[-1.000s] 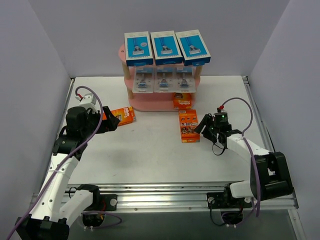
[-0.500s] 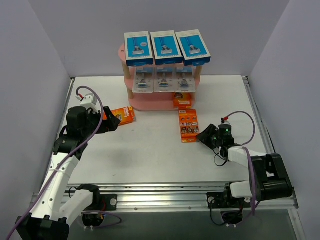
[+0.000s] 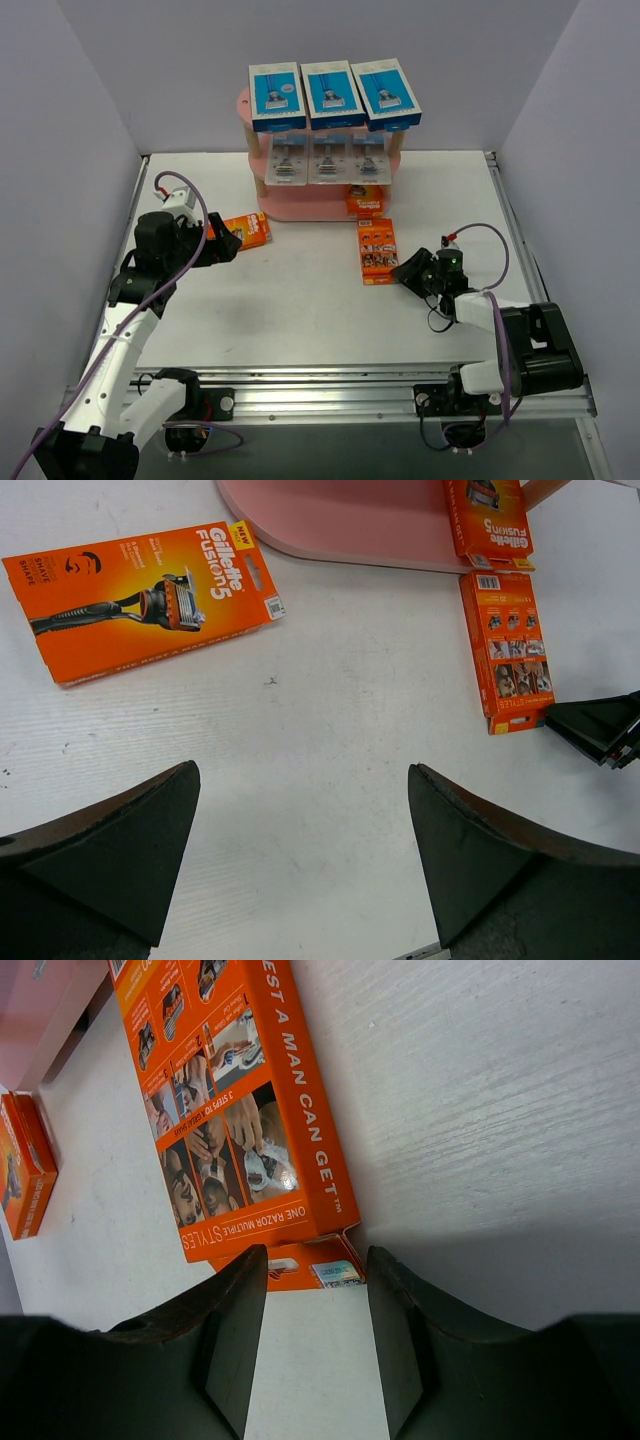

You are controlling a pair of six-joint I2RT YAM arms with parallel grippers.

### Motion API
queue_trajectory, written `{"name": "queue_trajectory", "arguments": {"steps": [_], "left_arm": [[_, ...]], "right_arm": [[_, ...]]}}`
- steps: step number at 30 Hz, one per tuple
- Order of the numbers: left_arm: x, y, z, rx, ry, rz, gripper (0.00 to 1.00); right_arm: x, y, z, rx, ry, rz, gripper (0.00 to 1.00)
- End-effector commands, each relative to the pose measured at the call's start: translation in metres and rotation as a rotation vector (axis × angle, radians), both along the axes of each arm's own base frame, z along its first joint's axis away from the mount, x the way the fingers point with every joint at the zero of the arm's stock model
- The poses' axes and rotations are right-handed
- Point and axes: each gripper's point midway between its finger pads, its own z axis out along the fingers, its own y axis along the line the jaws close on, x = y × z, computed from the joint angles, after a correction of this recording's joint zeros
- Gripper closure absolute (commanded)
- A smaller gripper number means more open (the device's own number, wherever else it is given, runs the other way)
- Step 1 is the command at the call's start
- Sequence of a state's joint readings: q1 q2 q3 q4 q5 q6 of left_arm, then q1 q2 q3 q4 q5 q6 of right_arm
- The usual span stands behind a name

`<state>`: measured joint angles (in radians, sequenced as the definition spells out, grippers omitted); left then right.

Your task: Place and organize the shaving razors onto the shelf

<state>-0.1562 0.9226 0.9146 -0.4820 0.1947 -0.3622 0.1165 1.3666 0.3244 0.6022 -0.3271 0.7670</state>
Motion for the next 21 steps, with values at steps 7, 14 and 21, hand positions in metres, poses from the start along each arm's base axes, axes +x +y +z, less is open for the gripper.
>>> {"name": "queue_trajectory", "arguments": {"steps": [7, 14, 21], "left_arm": [[0.003, -0.006, 0.005, -0.022, -0.02, -0.022, 0.06], [0.004, -0.007, 0.003, -0.025, -0.013, -0.026, 0.06], [0.005, -0.006, 0.0, -0.021, 0.001, -0.022, 0.06]], "right_arm": [[-0.016, -0.009, -0.023, -0.039, 0.09, -0.037, 0.52], [-0.019, 0.0, -0.029, -0.044, 0.1, -0.025, 0.5], [-0.024, 0.012, -0.043, -0.046, 0.131, -0.012, 0.6]]}}
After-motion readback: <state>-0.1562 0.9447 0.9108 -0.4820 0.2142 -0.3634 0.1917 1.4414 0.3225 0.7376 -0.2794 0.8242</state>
